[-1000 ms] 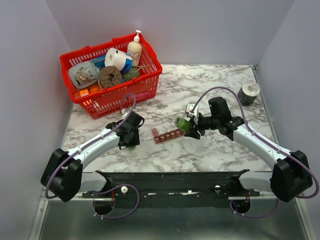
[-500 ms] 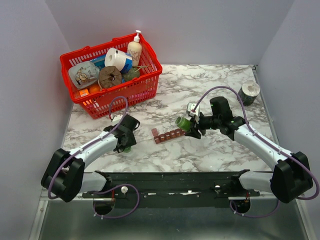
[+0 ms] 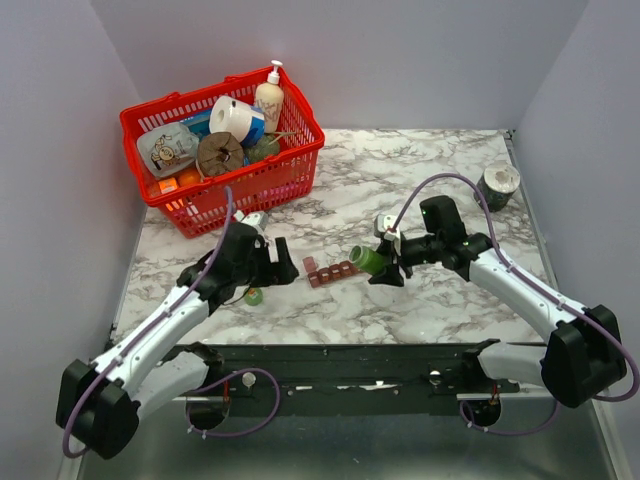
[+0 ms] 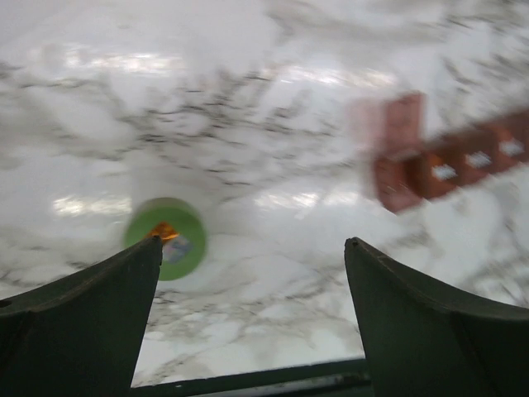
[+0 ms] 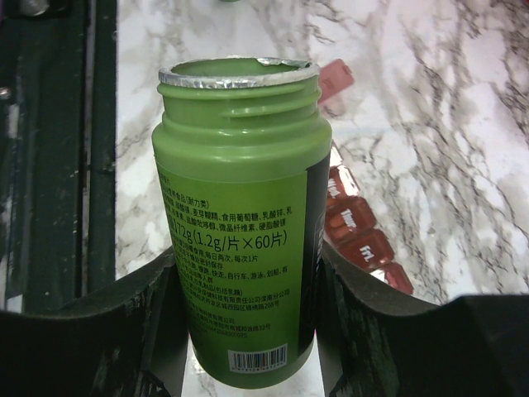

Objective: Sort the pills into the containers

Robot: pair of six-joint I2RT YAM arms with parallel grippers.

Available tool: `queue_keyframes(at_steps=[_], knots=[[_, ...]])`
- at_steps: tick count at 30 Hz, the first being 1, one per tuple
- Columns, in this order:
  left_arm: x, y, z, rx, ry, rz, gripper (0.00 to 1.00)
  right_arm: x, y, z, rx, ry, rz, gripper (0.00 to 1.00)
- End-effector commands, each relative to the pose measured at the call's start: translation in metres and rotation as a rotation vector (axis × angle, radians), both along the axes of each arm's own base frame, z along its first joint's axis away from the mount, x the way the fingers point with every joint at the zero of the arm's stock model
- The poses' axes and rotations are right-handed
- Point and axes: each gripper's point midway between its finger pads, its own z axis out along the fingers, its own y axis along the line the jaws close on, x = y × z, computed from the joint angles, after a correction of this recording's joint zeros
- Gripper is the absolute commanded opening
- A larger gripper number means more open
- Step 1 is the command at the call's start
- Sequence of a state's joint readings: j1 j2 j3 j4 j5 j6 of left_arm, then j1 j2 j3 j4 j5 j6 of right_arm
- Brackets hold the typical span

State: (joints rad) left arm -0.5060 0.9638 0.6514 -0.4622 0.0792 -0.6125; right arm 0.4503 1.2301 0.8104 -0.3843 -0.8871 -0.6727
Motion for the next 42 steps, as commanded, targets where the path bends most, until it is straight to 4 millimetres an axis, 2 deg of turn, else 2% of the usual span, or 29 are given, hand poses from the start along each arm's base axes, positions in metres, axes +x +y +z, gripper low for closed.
queue_keyframes(at_steps=[1, 3, 9, 10, 12, 13, 15, 16, 22, 25, 27, 28, 29, 30, 31, 32, 33, 34, 35, 36, 37, 38, 39, 40, 41, 42], knots=[[-0.034, -0.079, 0.103, -0.466, -0.316, -0.483, 0.99, -0.025, 0.007, 0.018, 0.090, 0.010, 0.137, 0.01], [-0.040, -0.088, 0.138, -0.569, -0.454, -0.534, 0.99, -0.024, 0.008, 0.018, 0.087, 0.012, 0.138, 0.01], [-0.045, -0.111, 0.159, -0.614, -0.533, -0.600, 0.99, -0.027, 0.008, 0.016, 0.090, 0.036, 0.150, 0.01], [-0.051, -0.120, 0.167, -0.621, -0.550, -0.627, 0.99, -0.028, 0.008, 0.015, 0.091, 0.036, 0.152, 0.02], [-0.051, -0.131, 0.168, -0.604, -0.559, -0.649, 0.99, -0.028, 0.008, 0.014, 0.090, 0.043, 0.152, 0.01], [-0.055, -0.138, 0.175, -0.607, -0.565, -0.670, 0.99, -0.028, 0.008, 0.015, 0.090, 0.045, 0.153, 0.01], [-0.049, -0.146, 0.163, -0.560, -0.534, -0.660, 0.99, -0.028, 0.009, 0.015, 0.092, 0.049, 0.156, 0.01], [-0.046, -0.148, 0.168, -0.553, -0.537, -0.652, 0.99, -0.028, 0.009, 0.015, 0.092, 0.048, 0.156, 0.01], [-0.029, -0.157, 0.138, -0.399, -0.445, -0.591, 0.99, -0.028, 0.009, 0.016, 0.096, 0.045, 0.161, 0.01], [-0.022, -0.155, 0.135, -0.351, -0.442, -0.567, 0.99, -0.028, 0.011, 0.020, 0.107, 0.052, 0.165, 0.01], [-0.019, -0.149, 0.150, -0.336, -0.494, -0.545, 0.99, -0.026, 0.011, 0.026, 0.114, 0.067, 0.150, 0.01], [-0.012, -0.142, 0.159, -0.311, -0.550, -0.516, 0.99, -0.019, 0.009, 0.035, 0.129, 0.072, 0.121, 0.01], [-0.013, -0.133, 0.181, -0.322, -0.620, -0.491, 0.99, -0.014, 0.008, 0.043, 0.148, 0.075, 0.105, 0.01], [-0.011, -0.124, 0.188, -0.302, -0.646, -0.465, 0.99, -0.011, 0.007, 0.056, 0.192, 0.088, 0.103, 0.01], [-0.004, -0.113, 0.197, -0.275, -0.689, -0.405, 0.99, 0.007, -0.003, 0.071, 0.236, 0.067, 0.059, 0.01], [-0.004, -0.100, 0.217, -0.264, -0.759, -0.369, 0.99, 0.018, -0.007, 0.098, 0.279, 0.084, 0.018, 0.01], [-0.003, -0.090, 0.222, -0.241, -0.779, -0.340, 0.99, 0.029, -0.011, 0.114, 0.303, 0.073, -0.019, 0.01], [-0.002, -0.082, 0.227, -0.219, -0.806, -0.319, 0.99, 0.053, -0.022, 0.140, 0.337, -0.012, -0.083, 0.00], [0.000, -0.069, 0.239, -0.188, -0.852, -0.277, 0.99, 0.063, -0.028, 0.161, 0.363, 0.018, -0.153, 0.01], [0.001, -0.062, 0.238, -0.160, -0.854, -0.263, 0.99, 0.084, -0.036, 0.201, 0.389, -0.077, -0.242, 0.01], [0.002, -0.058, 0.238, -0.140, -0.857, -0.248, 0.99, 0.098, -0.046, 0.228, 0.419, -0.132, -0.303, 0.00], [0.004, -0.052, 0.239, -0.121, -0.862, -0.226, 0.99, 0.107, -0.052, 0.249, 0.462, -0.072, -0.388, 0.00], [0.004, -0.051, 0.235, -0.106, -0.853, -0.228, 0.99, 0.117, -0.058, 0.288, 0.515, -0.101, -0.448, 0.01], [0.004, -0.051, 0.233, -0.103, -0.850, -0.232, 0.99, 0.132, -0.072, 0.314, 0.585, -0.142, -0.530, 0.00], [0.004, -0.051, 0.230, -0.105, -0.841, -0.229, 0.99, 0.130, -0.072, 0.333, 0.666, -0.042, -0.551, 0.01], [0.003, -0.052, 0.228, -0.114, -0.838, -0.231, 0.99, 0.125, -0.070, 0.348, 0.713, -0.014, -0.528, 0.01]])
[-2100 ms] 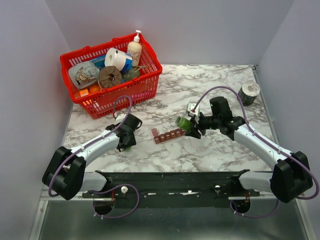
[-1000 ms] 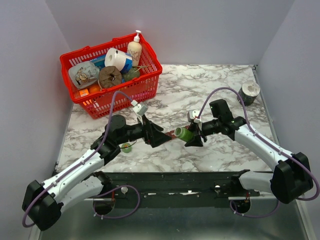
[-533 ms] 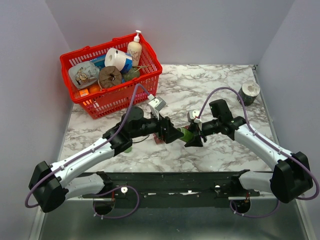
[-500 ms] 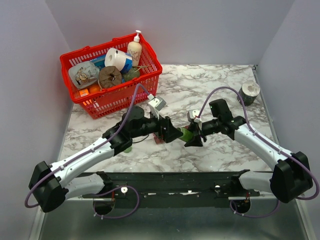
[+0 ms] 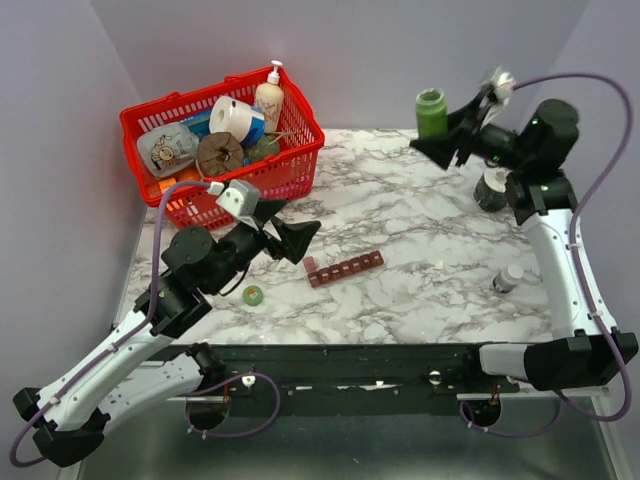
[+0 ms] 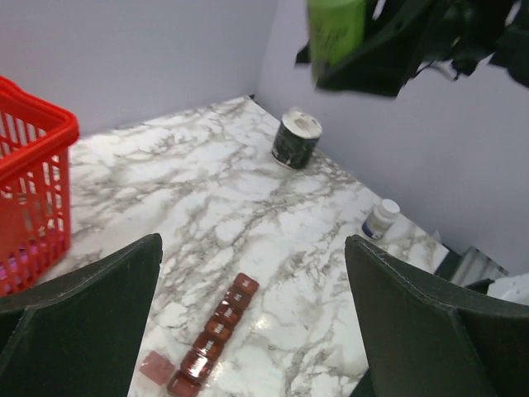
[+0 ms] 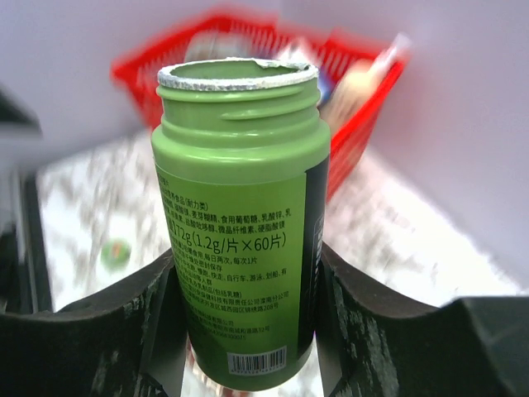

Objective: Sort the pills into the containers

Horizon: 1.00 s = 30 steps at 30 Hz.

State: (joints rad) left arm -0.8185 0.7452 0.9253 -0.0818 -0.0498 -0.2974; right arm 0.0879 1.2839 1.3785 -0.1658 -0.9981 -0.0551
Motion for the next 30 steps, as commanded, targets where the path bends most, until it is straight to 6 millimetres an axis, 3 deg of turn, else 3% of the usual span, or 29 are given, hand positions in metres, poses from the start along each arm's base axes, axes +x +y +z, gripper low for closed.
queue_keyframes(at_steps=[1, 2, 3, 4, 5, 7, 8, 9, 10, 11, 12, 13, 14, 16, 18, 19, 20, 21, 22, 23, 25, 26, 27, 28, 29, 30], knots=[[0.014, 0.009, -0.038, 0.107, 0.065, 0.087, 0.99, -0.015, 0.003, 0.123, 0.319, -0.079, 0.089, 0.01], [0.013, 0.008, -0.042, 0.106, 0.070, 0.081, 0.99, -0.042, 0.012, 0.134, 0.402, 0.036, 0.234, 0.01], [0.013, 0.008, -0.042, 0.101, 0.068, 0.076, 0.99, -0.063, 0.018, 0.145, 0.431, 0.008, 0.347, 0.01], [0.012, 0.008, -0.042, 0.095, 0.071, 0.076, 0.99, -0.107, 0.024, 0.166, 0.407, -0.293, 0.535, 0.01], [0.012, 0.009, -0.042, 0.093, 0.069, 0.079, 0.99, -0.137, 0.025, 0.172, 0.451, -0.132, 0.671, 0.01], [0.011, 0.011, -0.041, 0.091, 0.065, 0.084, 0.99, -0.164, 0.034, 0.171, 0.391, -0.183, 0.716, 0.01], [0.011, 0.012, -0.041, 0.090, 0.063, 0.087, 0.99, -0.185, 0.034, 0.172, 0.350, -0.311, 0.708, 0.01], [0.011, 0.013, -0.042, 0.093, 0.065, 0.088, 0.99, -0.192, 0.035, 0.171, 0.314, -0.379, 0.705, 0.01], [0.010, 0.013, -0.042, 0.091, 0.065, 0.087, 0.99, -0.171, 0.041, 0.175, 0.326, -0.131, 0.630, 0.01], [0.010, 0.014, -0.043, 0.092, 0.068, 0.088, 0.99, -0.155, 0.036, 0.192, 0.348, -0.272, 0.458, 0.01], [0.010, 0.014, -0.044, 0.094, 0.072, 0.087, 0.99, -0.122, 0.034, 0.196, 0.364, -0.182, 0.324, 0.01], [0.010, 0.014, -0.044, 0.093, 0.073, 0.088, 0.99, -0.090, 0.033, 0.174, 0.340, -0.004, 0.188, 0.01], [0.010, 0.014, -0.045, 0.094, 0.076, 0.087, 0.99, -0.068, 0.025, 0.173, 0.296, -0.108, 0.066, 0.01], [0.009, 0.013, -0.045, 0.099, 0.072, 0.079, 0.99, -0.035, 0.008, 0.164, 0.293, -0.074, -0.145, 0.01], [0.009, 0.013, -0.048, 0.111, 0.079, 0.078, 0.99, -0.018, -0.006, 0.168, 0.252, -0.168, -0.264, 0.01], [0.009, 0.013, -0.049, 0.116, 0.081, 0.076, 0.99, -0.020, -0.004, 0.169, 0.244, -0.174, -0.219, 0.01], [0.009, 0.013, -0.051, 0.120, 0.084, 0.077, 0.99, -0.038, 0.011, 0.170, 0.252, -0.162, -0.064, 0.01], [0.009, 0.012, -0.053, 0.125, 0.087, 0.077, 0.99, -0.068, 0.029, 0.169, 0.236, -0.171, 0.175, 0.01], [0.009, 0.012, -0.053, 0.129, 0.084, 0.078, 0.99, -0.121, 0.046, 0.158, 0.105, -0.390, 0.555, 0.01], [0.010, 0.013, -0.054, 0.133, 0.084, 0.078, 0.99, -0.165, 0.050, 0.152, 0.135, -0.133, 0.701, 0.01], [0.009, 0.012, -0.054, 0.137, 0.083, 0.073, 0.99, -0.211, 0.063, 0.146, 0.088, -0.257, 0.867, 0.01], [0.009, 0.012, -0.053, 0.137, 0.083, 0.073, 0.99, -0.224, 0.062, 0.149, 0.095, -0.396, 0.877, 0.01], [0.008, 0.013, -0.052, 0.136, 0.078, 0.072, 0.99, -0.223, 0.065, 0.149, 0.107, -0.434, 0.872, 0.01], [0.007, 0.014, -0.052, 0.138, 0.080, 0.072, 0.99, -0.194, 0.074, 0.162, 0.227, -0.147, 0.777, 0.00], [0.008, 0.015, -0.054, 0.141, 0.081, 0.076, 0.99, -0.177, 0.068, 0.186, 0.280, -0.338, 0.589, 0.01], [0.006, 0.017, -0.052, 0.137, 0.075, 0.078, 0.99, -0.147, 0.068, 0.194, 0.292, -0.268, 0.447, 0.01]])
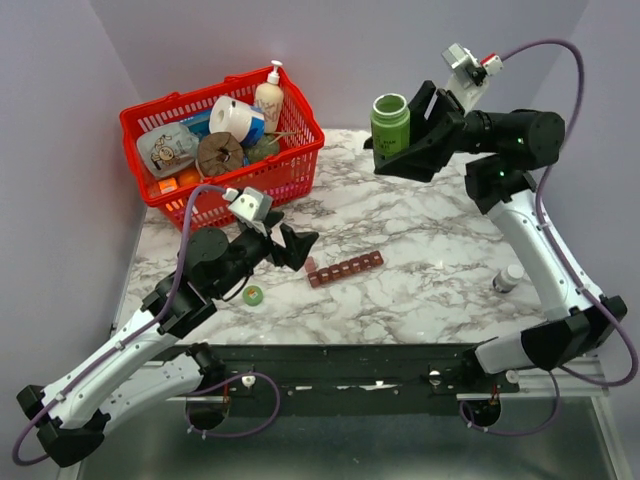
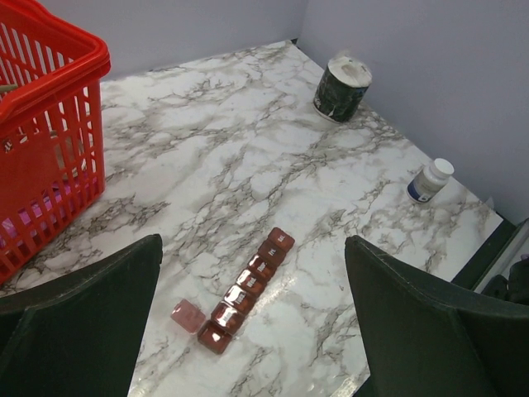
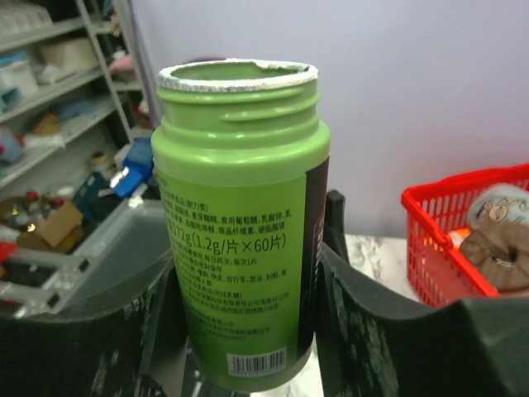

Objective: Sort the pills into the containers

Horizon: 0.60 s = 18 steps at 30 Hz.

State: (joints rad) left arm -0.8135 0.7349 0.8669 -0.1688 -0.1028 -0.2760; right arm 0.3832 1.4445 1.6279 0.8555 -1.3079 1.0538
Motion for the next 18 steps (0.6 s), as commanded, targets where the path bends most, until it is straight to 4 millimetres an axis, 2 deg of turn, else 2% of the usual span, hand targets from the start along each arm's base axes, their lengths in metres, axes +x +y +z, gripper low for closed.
queue_keyframes(at_steps=[1, 2, 3, 4, 5, 6, 7, 8, 9, 10, 11, 12, 14, 15, 16, 17, 18], knots=[[-0.001, 0.009, -0.006, 0.026, -0.004, 0.021, 0.99, 0.027, -0.024, 0.023, -0.008, -0.043, -0.406, 0.01], [-0.001, 0.010, -0.008, 0.028, -0.004, 0.024, 0.99, 0.019, -0.023, 0.023, -0.007, -0.104, -0.359, 0.01], [-0.002, 0.010, -0.008, 0.030, -0.008, 0.022, 0.99, 0.010, -0.019, 0.002, -0.049, -0.070, -0.214, 0.01], [-0.002, 0.011, -0.008, 0.035, -0.012, 0.025, 0.99, -0.044, -0.025, 0.003, -0.014, -0.493, 0.016, 0.01], [-0.002, 0.012, -0.009, 0.039, -0.011, 0.028, 0.99, -0.076, -0.033, -0.006, -0.070, -0.218, 0.100, 0.00], [-0.001, 0.014, -0.009, 0.047, -0.018, 0.032, 0.99, -0.080, -0.034, -0.011, 0.007, -0.332, 0.107, 0.01], [-0.001, 0.015, -0.010, 0.054, -0.017, 0.036, 0.99, -0.075, -0.031, -0.007, 0.003, -0.223, 0.104, 0.01], [0.000, 0.017, -0.011, 0.059, -0.020, 0.047, 0.99, -0.048, -0.027, 0.007, 0.111, -0.403, -0.032, 0.01], [-0.001, 0.019, -0.010, 0.060, -0.022, 0.050, 0.99, -0.002, -0.026, 0.014, 0.127, -0.233, -0.256, 0.01], [-0.002, 0.020, -0.011, 0.068, -0.022, 0.050, 0.99, 0.058, -0.036, 0.000, -0.034, 0.090, -0.588, 0.01], [-0.002, 0.021, -0.012, 0.070, -0.020, 0.052, 0.99, 0.064, -0.037, -0.006, -0.054, -0.036, -0.612, 0.01], [-0.003, 0.023, -0.012, 0.068, -0.026, 0.056, 0.99, 0.072, -0.043, -0.009, -0.035, 0.014, -0.644, 0.01], [-0.002, 0.024, -0.016, 0.082, -0.030, 0.059, 0.99, 0.040, -0.029, -0.022, -0.062, -0.061, -0.447, 0.01], [-0.001, 0.025, -0.017, 0.088, -0.032, 0.064, 0.99, 0.017, -0.023, -0.026, -0.069, -0.108, -0.312, 0.01], [-0.001, 0.025, -0.018, 0.098, -0.035, 0.064, 0.99, -0.020, -0.021, -0.031, -0.078, -0.231, -0.107, 0.00], [0.000, 0.025, -0.018, 0.110, -0.042, 0.061, 0.99, -0.037, -0.023, -0.050, -0.133, -0.171, 0.014, 0.01], [0.001, 0.025, -0.020, 0.123, -0.041, 0.064, 0.99, -0.049, -0.026, -0.061, -0.165, -0.172, 0.089, 0.01]])
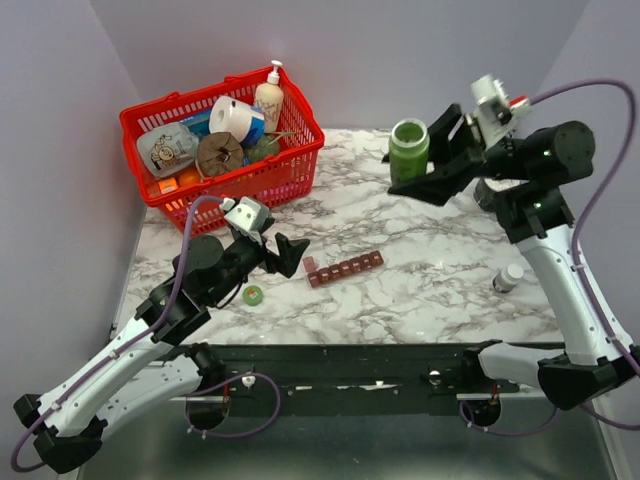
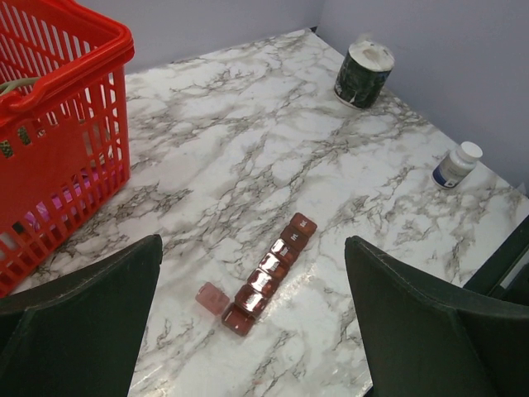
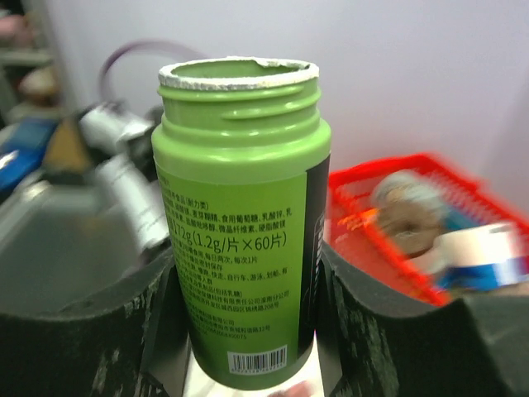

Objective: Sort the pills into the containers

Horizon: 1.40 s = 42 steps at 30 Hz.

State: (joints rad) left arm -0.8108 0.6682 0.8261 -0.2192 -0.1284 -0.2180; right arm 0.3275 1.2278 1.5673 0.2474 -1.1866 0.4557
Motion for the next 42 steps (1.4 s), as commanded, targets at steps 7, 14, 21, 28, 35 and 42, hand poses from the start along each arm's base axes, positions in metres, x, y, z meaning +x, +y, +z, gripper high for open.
queue_keyframes(at_steps=[7, 14, 21, 28, 35, 42], knots=[[0.011, 0.012, -0.014, 0.108, -0.031, 0.059, 0.99, 0.021, 0.014, -0.056, 0.056, 0.333, 0.005, 0.01], [0.010, 0.016, -0.021, 0.107, -0.026, 0.070, 0.99, 0.138, -0.039, -0.024, 0.034, 0.214, -0.704, 0.01], [0.011, 0.018, -0.020, 0.128, -0.040, 0.071, 0.99, -0.050, -0.015, 0.003, -0.005, -0.221, 0.280, 0.01], [0.011, 0.024, -0.022, 0.150, -0.046, 0.083, 0.99, 0.062, 0.012, -0.025, -0.073, 0.026, -0.237, 0.01], [0.016, 0.038, -0.026, 0.204, -0.059, 0.148, 0.99, 0.062, 0.021, -0.124, -0.243, 0.035, -0.127, 0.01], [0.035, 0.086, -0.035, 0.256, 0.000, 0.424, 0.99, 0.053, 0.026, -0.247, -0.502, -0.096, -0.074, 0.01]])
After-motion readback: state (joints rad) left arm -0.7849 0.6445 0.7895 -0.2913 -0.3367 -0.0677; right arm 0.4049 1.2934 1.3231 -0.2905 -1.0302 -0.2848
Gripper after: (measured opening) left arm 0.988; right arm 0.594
